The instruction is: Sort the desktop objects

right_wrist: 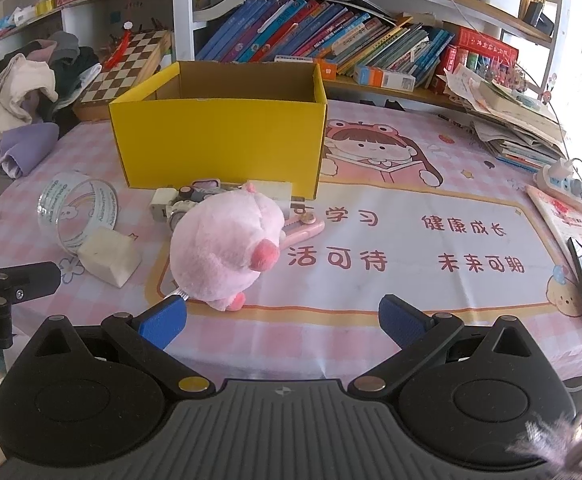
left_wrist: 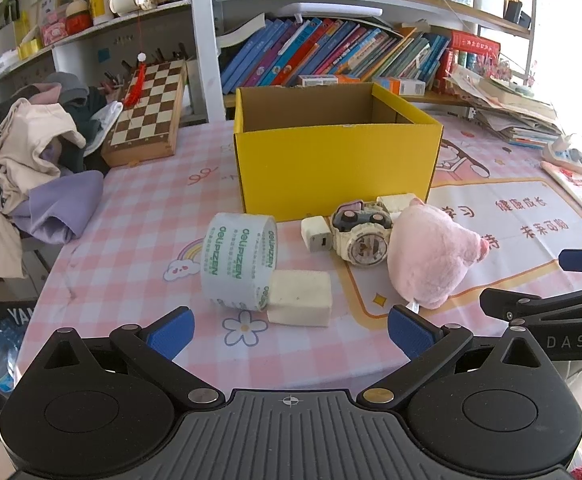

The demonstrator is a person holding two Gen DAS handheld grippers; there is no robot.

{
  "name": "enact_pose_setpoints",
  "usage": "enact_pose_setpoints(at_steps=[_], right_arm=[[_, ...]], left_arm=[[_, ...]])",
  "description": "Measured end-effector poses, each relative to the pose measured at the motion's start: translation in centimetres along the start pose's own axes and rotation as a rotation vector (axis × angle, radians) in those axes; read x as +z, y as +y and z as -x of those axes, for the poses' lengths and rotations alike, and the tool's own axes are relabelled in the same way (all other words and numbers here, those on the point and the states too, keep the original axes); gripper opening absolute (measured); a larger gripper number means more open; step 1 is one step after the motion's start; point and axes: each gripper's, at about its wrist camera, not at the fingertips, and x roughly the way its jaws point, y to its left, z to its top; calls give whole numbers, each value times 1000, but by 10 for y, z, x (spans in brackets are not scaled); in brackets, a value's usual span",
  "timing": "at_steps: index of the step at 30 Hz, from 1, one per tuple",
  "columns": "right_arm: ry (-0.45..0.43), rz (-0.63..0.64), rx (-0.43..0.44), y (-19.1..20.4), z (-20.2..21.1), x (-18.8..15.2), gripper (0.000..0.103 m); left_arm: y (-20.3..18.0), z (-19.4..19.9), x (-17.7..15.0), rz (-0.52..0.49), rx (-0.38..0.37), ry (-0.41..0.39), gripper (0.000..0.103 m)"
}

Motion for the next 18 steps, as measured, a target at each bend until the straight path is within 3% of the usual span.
enact_pose_setpoints(at_steps=[18], right_arm=[[10,0,16,1,1,-2,103]], left_arm=[[-1,5,-2,-8,-10,-6,103]])
